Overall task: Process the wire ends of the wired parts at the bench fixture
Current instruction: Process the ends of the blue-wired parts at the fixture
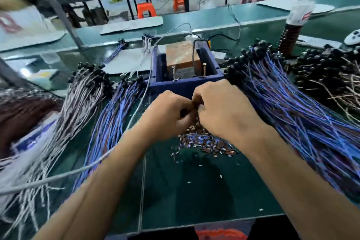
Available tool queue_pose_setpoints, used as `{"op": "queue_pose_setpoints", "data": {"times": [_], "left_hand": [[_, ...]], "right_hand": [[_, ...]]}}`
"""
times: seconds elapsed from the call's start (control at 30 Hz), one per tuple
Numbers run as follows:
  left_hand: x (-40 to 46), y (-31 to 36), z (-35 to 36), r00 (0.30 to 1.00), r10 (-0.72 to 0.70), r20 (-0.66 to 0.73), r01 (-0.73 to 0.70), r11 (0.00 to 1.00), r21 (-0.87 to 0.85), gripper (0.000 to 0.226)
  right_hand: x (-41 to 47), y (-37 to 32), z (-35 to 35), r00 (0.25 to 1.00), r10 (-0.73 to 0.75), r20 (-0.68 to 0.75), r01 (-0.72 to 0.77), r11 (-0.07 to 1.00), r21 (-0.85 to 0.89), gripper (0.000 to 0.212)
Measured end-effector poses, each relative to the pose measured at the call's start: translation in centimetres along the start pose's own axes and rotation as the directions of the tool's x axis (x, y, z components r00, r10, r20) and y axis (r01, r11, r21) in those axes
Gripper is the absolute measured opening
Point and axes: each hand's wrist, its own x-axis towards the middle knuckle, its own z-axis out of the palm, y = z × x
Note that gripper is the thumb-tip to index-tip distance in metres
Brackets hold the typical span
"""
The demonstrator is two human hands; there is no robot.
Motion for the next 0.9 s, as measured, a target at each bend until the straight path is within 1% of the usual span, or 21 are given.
{"op": "queue_pose_setpoints", "data": {"times": [0.07, 0.1, 0.13, 0.2, 0.23, 0.3, 0.4, 0.53, 0.63, 0.73, 0.8, 0.9], "left_hand": [[-2.6, -2.6, -2.7, 0.986, -0.133, 0.101, 0.123, 0.988, 0.098, 0.028], [-3.9, -4.0, -4.0, 0.969, -0.214, 0.124, 0.193, 0.968, 0.158, 0.028], [-4.9, -5.2, -5.2, 0.95, -0.29, 0.119, 0.261, 0.942, 0.211, 0.032], [-6.3, -7.0, -6.8, 0.913, -0.404, 0.056, 0.369, 0.878, 0.306, 0.042], [-6.6, -7.7, -7.1, 0.898, -0.439, 0.013, 0.407, 0.842, 0.355, 0.039], [-6.4, -8.5, -7.0, 0.875, -0.478, -0.081, 0.462, 0.774, 0.433, 0.023], [-4.9, -9.2, -6.3, 0.829, -0.516, -0.216, 0.556, 0.713, 0.428, 0.01], [-1.8, -10.2, -4.7, 0.776, -0.573, -0.263, 0.628, 0.666, 0.403, 0.011], [0.1, -11.3, -3.9, 0.719, -0.662, -0.212, 0.671, 0.581, 0.461, 0.018], [0.9, -12.1, -3.6, 0.686, -0.708, -0.17, 0.681, 0.541, 0.493, 0.022], [1.0, -12.6, -3.6, 0.67, -0.725, -0.157, 0.698, 0.545, 0.465, 0.023], [0.8, -12.9, -3.9, 0.632, -0.76, -0.151, 0.755, 0.56, 0.342, 0.024]], "right_hand": [[1.0, -2.4, 2.0, 0.998, -0.06, 0.03, 0.055, 0.988, 0.144, 0.016], [1.5, -3.6, 3.1, 0.994, -0.085, 0.064, 0.07, 0.975, 0.211, 0.015], [2.0, -4.8, 4.3, 0.989, -0.105, 0.104, 0.075, 0.964, 0.255, 0.012], [3.2, -6.8, 6.7, 0.978, -0.122, 0.168, 0.065, 0.948, 0.312, 0.013], [3.9, -7.8, 7.8, 0.975, -0.123, 0.183, 0.055, 0.939, 0.338, 0.015], [5.3, -9.5, 9.5, 0.978, -0.112, 0.177, 0.033, 0.916, 0.399, 0.018], [6.7, -11.0, 11.6, 0.972, -0.087, 0.218, -0.041, 0.851, 0.524, 0.015], [7.6, -11.2, 13.9, 0.971, 0.005, 0.239, -0.144, 0.809, 0.569, 0.015], [8.0, -10.9, 14.6, 0.962, 0.054, 0.267, -0.223, 0.722, 0.655, 0.014], [7.9, -10.5, 14.6, 0.962, 0.032, 0.27, -0.224, 0.656, 0.72, 0.015], [7.7, -10.3, 14.6, 0.962, 0.033, 0.271, -0.227, 0.645, 0.729, 0.013], [7.7, -10.4, 14.6, 0.965, 0.022, 0.26, -0.209, 0.665, 0.717, 0.01]]}}
